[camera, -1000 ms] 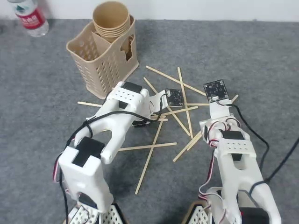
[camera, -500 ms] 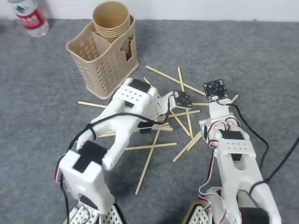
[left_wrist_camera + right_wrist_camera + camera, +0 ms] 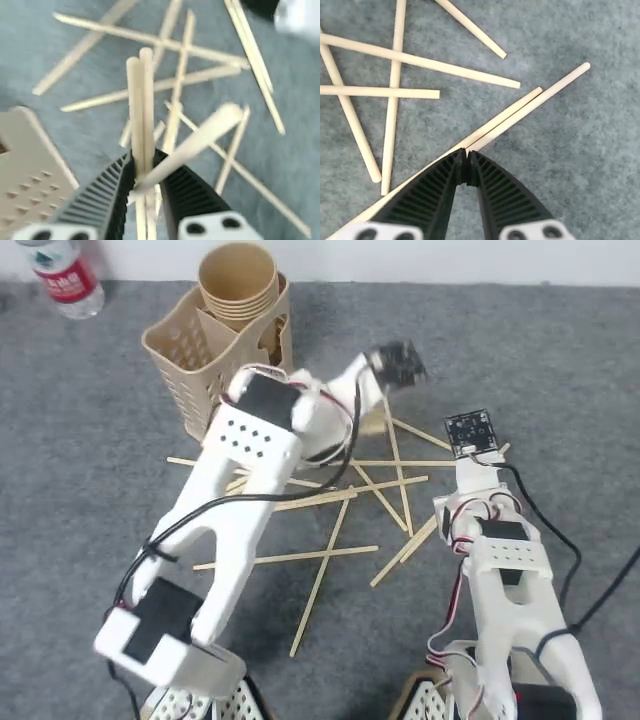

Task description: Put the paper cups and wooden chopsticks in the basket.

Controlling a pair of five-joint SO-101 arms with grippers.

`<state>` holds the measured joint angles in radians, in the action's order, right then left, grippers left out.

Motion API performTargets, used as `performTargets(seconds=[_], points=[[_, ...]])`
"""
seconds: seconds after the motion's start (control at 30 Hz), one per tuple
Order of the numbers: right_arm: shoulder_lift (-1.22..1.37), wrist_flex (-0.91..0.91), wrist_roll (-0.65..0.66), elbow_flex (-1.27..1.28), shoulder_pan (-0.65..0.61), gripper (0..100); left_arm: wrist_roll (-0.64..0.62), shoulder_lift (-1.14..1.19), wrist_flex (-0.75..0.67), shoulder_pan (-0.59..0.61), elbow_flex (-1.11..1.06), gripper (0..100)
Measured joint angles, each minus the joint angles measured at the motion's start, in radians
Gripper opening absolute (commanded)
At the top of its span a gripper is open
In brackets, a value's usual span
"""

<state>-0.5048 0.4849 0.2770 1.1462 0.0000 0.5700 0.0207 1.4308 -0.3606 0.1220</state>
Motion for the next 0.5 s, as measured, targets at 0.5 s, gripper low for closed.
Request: performTargets(seconds=[0.5], points=[[0.000, 0.000, 0.000, 0.000, 0.003, 0.8, -0.362, -0.087, -0.109, 0.018, 0.463, 1]])
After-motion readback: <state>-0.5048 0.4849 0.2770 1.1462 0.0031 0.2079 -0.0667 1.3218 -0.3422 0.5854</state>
